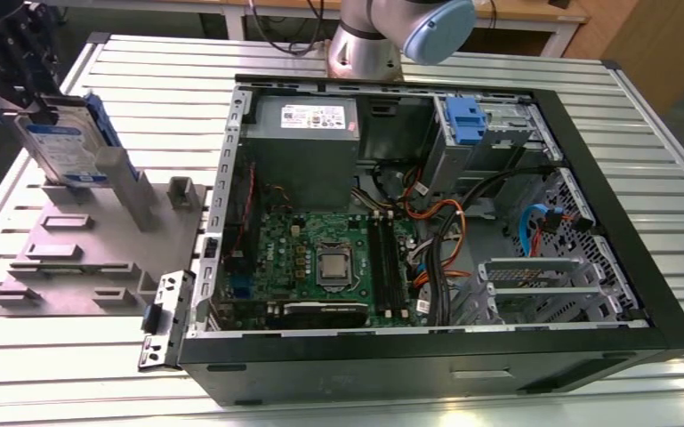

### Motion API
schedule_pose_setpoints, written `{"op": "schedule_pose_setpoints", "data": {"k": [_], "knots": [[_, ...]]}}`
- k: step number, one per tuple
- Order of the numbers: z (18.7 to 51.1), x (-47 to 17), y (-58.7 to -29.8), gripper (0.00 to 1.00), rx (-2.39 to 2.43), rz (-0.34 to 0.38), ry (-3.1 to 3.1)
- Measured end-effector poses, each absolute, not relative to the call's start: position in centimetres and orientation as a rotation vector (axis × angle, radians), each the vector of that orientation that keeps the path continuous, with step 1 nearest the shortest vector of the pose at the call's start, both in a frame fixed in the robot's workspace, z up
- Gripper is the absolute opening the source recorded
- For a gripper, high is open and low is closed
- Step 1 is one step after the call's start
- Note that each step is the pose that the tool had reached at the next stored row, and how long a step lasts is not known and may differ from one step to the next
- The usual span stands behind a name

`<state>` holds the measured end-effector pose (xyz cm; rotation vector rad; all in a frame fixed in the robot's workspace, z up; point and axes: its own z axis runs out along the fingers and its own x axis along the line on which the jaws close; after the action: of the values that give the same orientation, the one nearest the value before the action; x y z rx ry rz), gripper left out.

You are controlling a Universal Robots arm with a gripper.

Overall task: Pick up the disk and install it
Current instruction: 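Pick up the disk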

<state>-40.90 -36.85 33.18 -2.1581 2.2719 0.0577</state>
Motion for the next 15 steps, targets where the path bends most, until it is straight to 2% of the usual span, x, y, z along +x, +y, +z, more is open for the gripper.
{"op": "schedule_pose_setpoints", "data": {"k": [15], "knots": [[35.9, -40.9, -36.9, 0.35, -2.158, 0.058, 2.272]]}}
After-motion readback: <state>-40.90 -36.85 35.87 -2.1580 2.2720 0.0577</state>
